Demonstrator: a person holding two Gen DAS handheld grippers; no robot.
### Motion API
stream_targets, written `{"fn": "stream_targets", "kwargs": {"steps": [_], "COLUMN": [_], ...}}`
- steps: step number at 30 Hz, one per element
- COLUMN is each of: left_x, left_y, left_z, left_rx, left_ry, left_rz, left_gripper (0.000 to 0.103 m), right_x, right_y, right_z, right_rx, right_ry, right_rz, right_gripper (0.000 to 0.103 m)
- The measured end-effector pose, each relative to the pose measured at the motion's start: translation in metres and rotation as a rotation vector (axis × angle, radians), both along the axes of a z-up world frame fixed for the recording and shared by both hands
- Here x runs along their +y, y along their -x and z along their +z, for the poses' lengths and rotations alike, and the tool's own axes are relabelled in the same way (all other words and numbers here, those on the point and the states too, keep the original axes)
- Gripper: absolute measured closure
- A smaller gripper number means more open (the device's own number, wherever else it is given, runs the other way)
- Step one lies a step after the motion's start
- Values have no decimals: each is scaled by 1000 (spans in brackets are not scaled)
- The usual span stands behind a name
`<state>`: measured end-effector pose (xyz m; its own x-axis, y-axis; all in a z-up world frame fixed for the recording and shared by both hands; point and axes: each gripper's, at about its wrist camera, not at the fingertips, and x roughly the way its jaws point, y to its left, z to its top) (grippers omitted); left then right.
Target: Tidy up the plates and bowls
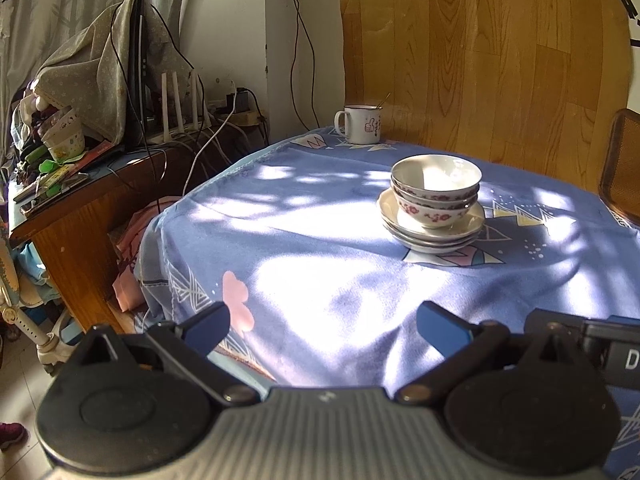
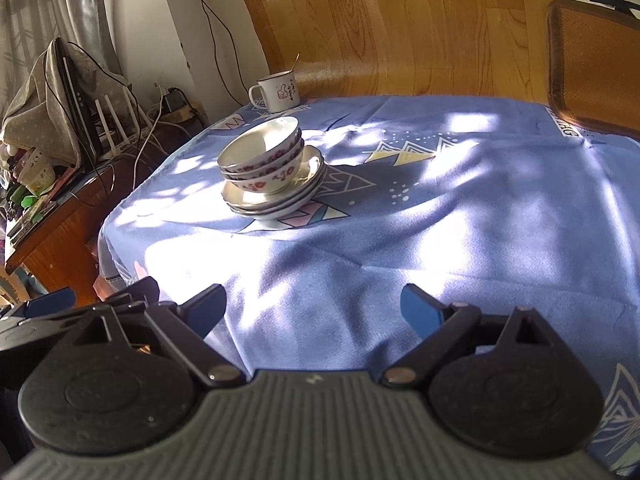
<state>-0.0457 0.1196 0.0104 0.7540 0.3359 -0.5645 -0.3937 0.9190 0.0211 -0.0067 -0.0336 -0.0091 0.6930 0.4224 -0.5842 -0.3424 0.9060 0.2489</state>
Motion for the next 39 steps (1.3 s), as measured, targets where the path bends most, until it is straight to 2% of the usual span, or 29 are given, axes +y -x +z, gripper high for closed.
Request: {"fn": "stream_targets", "kwargs": {"steps": [3,11,39], "left_x": [4,13,2], "left_y": [1,1,-1], "left_z": [1,-6,-8], "left_rx": [4,22,50], "left_ry": [-14,54,42], "left_rz": [22,28,8], "left_gripper": [0,0,0], "right_x": [6,5,-5], "right_y": [-3,-1,1], "right_z": [-2,-3,-5], "right_rx": [20,22,30], "right_ry": [-4,8,-11], "right_rz": [17,2,-9], "right_gripper": [7,7,7]}}
